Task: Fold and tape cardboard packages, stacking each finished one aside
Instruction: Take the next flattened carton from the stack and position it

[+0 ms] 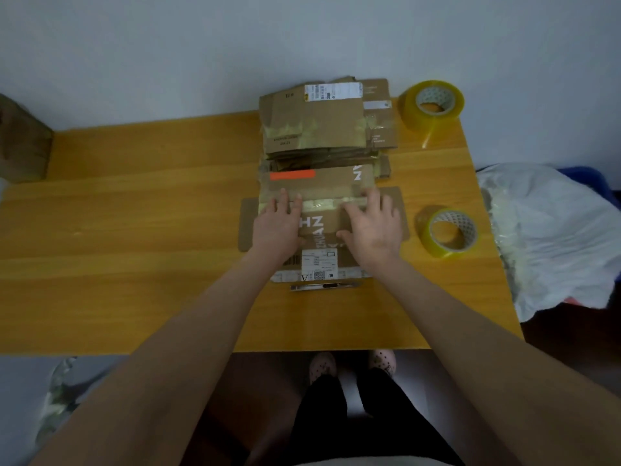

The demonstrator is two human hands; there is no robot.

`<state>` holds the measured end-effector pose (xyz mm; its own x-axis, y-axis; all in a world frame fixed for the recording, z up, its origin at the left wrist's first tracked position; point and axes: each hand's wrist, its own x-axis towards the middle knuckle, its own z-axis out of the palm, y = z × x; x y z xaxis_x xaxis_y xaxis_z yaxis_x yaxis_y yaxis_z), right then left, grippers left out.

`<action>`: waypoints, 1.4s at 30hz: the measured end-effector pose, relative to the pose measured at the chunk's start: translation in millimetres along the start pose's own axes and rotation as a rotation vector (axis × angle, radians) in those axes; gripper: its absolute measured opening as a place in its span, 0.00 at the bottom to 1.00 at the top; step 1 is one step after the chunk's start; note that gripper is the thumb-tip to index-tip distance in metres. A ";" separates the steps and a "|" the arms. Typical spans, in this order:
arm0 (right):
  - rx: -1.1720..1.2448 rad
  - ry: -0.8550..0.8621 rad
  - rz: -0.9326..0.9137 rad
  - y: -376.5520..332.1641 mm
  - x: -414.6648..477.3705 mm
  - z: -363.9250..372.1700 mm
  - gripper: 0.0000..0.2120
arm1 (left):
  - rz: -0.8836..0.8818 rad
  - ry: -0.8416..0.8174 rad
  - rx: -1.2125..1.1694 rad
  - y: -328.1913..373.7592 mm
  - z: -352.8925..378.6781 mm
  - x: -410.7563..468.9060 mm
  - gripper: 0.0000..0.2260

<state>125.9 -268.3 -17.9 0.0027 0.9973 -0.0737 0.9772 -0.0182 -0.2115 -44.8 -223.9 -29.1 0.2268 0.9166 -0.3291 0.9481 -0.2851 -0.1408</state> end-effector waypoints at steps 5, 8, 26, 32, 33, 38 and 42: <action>0.059 -0.195 -0.147 -24.4 -38.6 37.5 0.10 | 0.061 0.027 0.042 -6.5 -1.8 2.2 0.41; -0.011 -0.346 -0.078 -26.2 -50.6 59.1 0.14 | 0.084 0.060 0.063 -10.6 -1.1 3.8 0.41; 0.481 0.254 -0.028 -12.4 -43.1 24.4 0.05 | 0.133 0.115 -0.040 -27.7 6.1 -0.6 0.42; 0.401 0.461 0.026 -26.5 17.4 -22.7 0.07 | 0.156 0.139 -0.111 -19.0 15.9 -14.6 0.41; 0.382 0.367 0.018 -29.4 22.6 -19.3 0.08 | 0.160 0.139 -0.142 -19.4 16.0 -15.9 0.42; 0.297 0.022 0.025 -32.9 32.6 6.4 0.14 | 0.030 0.084 -0.745 -27.5 7.9 -18.3 0.36; 0.249 -0.013 -0.006 -37.8 37.0 12.8 0.15 | -0.121 0.225 -0.713 -16.9 2.3 -9.9 0.21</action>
<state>86.4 -231.7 -25.1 -0.0068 0.9965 -0.0835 0.8948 -0.0312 -0.4454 -63.5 -228.8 -25.5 0.0791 0.9869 -0.1405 0.8666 0.0016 0.4990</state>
